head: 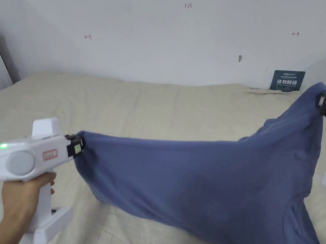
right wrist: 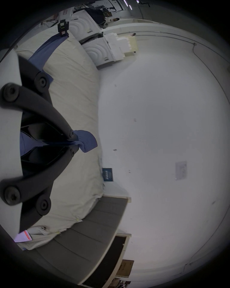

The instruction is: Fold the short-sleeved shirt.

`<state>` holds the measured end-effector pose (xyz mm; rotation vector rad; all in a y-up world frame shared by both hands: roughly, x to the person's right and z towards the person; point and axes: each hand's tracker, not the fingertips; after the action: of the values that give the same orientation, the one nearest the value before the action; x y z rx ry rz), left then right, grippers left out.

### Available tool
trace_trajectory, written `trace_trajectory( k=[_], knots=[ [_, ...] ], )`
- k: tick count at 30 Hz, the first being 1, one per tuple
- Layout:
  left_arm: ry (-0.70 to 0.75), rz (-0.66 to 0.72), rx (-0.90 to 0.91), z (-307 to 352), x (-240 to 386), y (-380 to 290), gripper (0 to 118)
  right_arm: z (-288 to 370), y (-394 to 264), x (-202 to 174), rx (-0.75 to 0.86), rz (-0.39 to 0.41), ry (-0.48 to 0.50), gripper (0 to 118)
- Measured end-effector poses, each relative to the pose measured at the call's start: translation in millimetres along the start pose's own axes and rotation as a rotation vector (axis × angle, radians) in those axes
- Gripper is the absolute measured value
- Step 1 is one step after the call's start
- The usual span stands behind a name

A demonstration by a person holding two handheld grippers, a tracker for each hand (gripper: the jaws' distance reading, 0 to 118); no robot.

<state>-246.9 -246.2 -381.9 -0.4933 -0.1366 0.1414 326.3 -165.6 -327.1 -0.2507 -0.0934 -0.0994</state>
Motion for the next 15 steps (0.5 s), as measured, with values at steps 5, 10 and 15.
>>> trace_trajectory(
  k=[5, 10, 15],
  knots=[
    [-0.009, -0.098, 0.042, -29.0, 42.0, 64.6, 0, -21.6, 47.6, 8.2, 0.082, -0.004, -0.022, 1],
    [-0.007, -0.15, 0.128, -48.0, 72.2, 142.8, 0, -40.7, 111.2, 16.6, 0.203, 0.013, -0.071, 1],
    [0.03, -0.208, 0.242, -50.4, 90.5, 217.6, 0, -46.7, 173.9, 20.9, 0.321, 0.025, -0.094, 1]
  ],
)
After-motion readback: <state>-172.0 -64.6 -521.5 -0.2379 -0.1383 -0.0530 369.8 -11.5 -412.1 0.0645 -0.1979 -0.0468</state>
